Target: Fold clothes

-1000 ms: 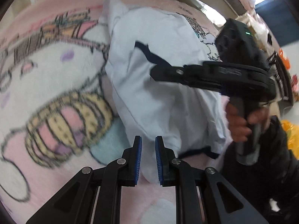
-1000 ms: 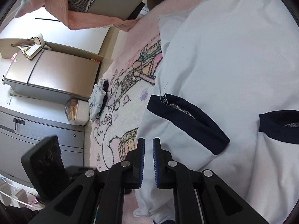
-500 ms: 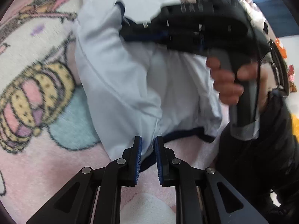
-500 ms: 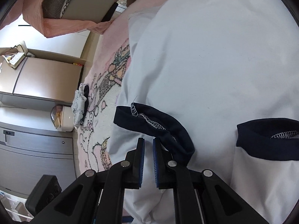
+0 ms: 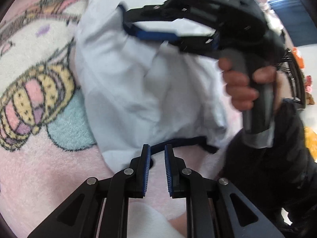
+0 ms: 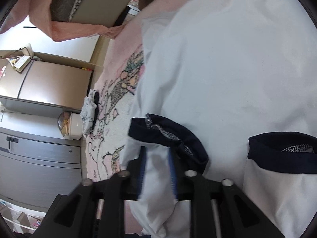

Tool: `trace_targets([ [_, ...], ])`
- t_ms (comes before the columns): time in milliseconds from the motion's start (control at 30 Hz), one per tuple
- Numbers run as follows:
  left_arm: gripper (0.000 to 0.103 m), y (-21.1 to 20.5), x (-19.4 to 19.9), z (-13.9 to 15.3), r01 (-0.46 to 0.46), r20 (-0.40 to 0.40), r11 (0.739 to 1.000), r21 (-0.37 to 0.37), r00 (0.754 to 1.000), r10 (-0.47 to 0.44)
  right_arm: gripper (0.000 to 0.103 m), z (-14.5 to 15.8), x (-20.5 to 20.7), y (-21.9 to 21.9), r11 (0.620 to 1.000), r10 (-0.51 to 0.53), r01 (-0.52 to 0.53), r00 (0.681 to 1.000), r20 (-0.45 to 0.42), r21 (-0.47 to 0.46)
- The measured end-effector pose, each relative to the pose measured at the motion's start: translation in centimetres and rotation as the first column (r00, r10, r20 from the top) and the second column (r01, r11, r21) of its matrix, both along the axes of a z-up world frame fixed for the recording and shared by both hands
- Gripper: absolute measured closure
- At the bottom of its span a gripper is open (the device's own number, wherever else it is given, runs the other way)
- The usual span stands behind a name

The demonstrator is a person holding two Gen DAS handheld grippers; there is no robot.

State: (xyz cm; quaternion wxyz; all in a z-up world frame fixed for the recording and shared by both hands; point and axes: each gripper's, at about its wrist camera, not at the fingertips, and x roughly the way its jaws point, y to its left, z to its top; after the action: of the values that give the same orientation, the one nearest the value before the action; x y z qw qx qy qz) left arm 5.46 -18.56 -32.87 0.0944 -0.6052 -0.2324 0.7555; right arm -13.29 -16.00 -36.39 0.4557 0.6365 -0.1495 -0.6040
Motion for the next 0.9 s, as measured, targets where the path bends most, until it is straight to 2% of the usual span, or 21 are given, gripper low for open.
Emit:
trace_targets([
  [33, 0.090, 0.4, 0.2, 0.8, 0.009, -0.035, 0.999, -0.033, 0.999, -0.010, 0.055, 0.3, 0.0, 0.2, 1.000, 0.000, 0.000, 1.000, 0.003, -0.016],
  [100, 0.090, 1.7, 0.5, 2.5, 0.048, -0.109, 0.986, -0.158, 0.992, -0.066, 0.053, 0.8, 0.0, 0.6, 0.999, -0.003, 0.004, 1.000, 0.007, -0.034],
  [167, 0.090, 3.3, 0.8, 3.5, 0.094, -0.154, 0.952, -0.290, 0.978, -0.144, 0.051, 1.1, -0.3, 1.1, 0.999, -0.019, 0.019, 1.000, 0.004, -0.035],
  [300, 0.090, 3.4, 0.9, 3.3, 0.159, -0.215, 0.894, -0.418, 0.939, -0.268, 0.045, 1.1, -1.0, 2.0, 0.998, -0.061, 0.062, 0.998, 0.011, -0.011],
  [367, 0.089, 2.9, 0.6, 2.5, 0.165, -0.194, 0.880, -0.445, 0.942, -0.275, 0.035, 1.2, -1.2, 2.5, 0.997, -0.081, 0.081, 0.997, 0.004, 0.003],
  [400, 0.084, 3.2, 0.4, 2.2, 0.165, -0.186, 0.878, -0.449, 0.944, -0.272, 0.033, 1.3, -1.2, 2.6, 0.996, -0.086, 0.086, 0.996, -0.002, 0.003],
  [433, 0.079, 3.1, 0.2, 2.1, 0.155, -0.182, 0.888, -0.434, 0.950, -0.254, 0.032, 1.5, -1.3, 2.7, 0.996, -0.091, 0.091, 0.996, -0.010, 0.001],
  [467, 0.061, 2.8, -0.1, 2.0, 0.142, -0.182, 0.901, -0.410, 0.955, -0.233, 0.030, 1.7, -1.2, 2.7, 0.996, -0.094, 0.094, 0.995, -0.020, -0.006],
  [500, 0.039, 2.6, -0.2, 2.0, 0.129, -0.183, 0.917, -0.377, 0.960, -0.210, 0.028, 2.0, -1.1, 2.8, 0.995, -0.099, 0.099, 0.995, -0.031, -0.015],
  [533, 0.033, 2.5, -0.2, 2.2, 0.118, -0.193, 0.923, -0.366, 0.961, -0.200, 0.027, 2.3, -1.1, 3.1, 0.994, -0.107, 0.106, 0.993, -0.044, -0.028],
  [600, 0.030, 2.4, -0.2, 2.4, 0.100, -0.211, 0.925, -0.367, 0.959, -0.188, 0.026, 3.2, -1.2, 3.5, 0.992, -0.119, 0.115, 0.990, -0.079, -0.046],
  [667, 0.030, 3.1, -0.1, 2.4, 0.114, -0.220, 0.911, -0.396, 0.952, -0.215, 0.025, 4.2, -1.4, 4.1, 0.990, -0.139, 0.134, 0.983, -0.118, -0.051],
  [733, 0.030, 3.9, -0.1, 2.4, 0.131, -0.226, 0.875, -0.465, 0.939, -0.261, 0.025, 5.3, -1.8, 4.9, 0.986, -0.166, 0.160, 0.974, -0.156, -0.055],
  [833, 0.029, 6.0, -0.1, 1.7, 0.167, -0.206, 0.808, -0.566, 0.920, -0.335, 0.024, 7.0, -2.8, 6.9, 0.973, -0.229, 0.221, 0.956, -0.184, -0.065],
  [900, 0.029, 7.4, 0.1, 1.5, 0.200, -0.202, 0.760, -0.618, 0.895, -0.399, 0.023, 7.8, -3.6, 8.7, 0.961, -0.276, 0.272, 0.941, -0.196, -0.049],
])
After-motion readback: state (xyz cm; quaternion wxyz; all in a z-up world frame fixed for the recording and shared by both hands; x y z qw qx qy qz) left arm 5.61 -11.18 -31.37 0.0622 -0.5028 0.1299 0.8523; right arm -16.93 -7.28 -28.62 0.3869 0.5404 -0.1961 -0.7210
